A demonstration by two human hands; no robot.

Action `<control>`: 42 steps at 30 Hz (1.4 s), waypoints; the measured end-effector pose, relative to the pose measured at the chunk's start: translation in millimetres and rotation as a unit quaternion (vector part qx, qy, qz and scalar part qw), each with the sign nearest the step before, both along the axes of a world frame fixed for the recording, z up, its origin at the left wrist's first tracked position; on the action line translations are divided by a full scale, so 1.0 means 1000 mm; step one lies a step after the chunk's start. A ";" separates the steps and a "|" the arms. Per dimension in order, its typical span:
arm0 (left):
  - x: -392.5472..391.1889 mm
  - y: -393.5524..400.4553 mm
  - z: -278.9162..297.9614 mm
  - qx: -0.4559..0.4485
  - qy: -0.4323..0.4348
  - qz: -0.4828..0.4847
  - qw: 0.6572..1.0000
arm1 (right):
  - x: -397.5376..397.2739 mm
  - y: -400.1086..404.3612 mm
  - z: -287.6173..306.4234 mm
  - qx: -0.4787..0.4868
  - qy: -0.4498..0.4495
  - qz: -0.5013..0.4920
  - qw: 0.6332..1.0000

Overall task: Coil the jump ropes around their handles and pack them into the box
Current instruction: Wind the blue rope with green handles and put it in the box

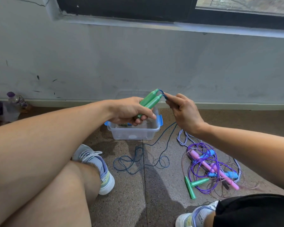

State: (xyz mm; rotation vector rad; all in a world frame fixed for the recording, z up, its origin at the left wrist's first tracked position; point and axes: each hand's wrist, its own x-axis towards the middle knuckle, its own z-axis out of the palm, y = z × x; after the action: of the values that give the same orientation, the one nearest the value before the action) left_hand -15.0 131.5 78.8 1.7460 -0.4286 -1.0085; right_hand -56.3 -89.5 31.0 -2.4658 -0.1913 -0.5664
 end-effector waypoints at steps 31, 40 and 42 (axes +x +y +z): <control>-0.009 0.000 0.000 0.158 -0.532 -0.078 0.828 | 0.001 0.011 0.050 0.265 0.295 0.171 0.902; 0.008 0.005 -0.008 0.228 -0.426 0.182 0.857 | -0.020 0.032 0.039 -0.008 0.371 0.147 0.917; 0.013 0.013 -0.014 0.284 -0.433 0.137 0.845 | -0.021 0.040 0.057 -0.121 0.320 0.150 0.928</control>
State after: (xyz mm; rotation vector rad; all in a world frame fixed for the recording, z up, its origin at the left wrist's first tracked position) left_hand -1.8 144.3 64.3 2.6872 -0.4291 -0.0558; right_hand -77.2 -49.2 88.4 -2.6403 -0.3766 0.4221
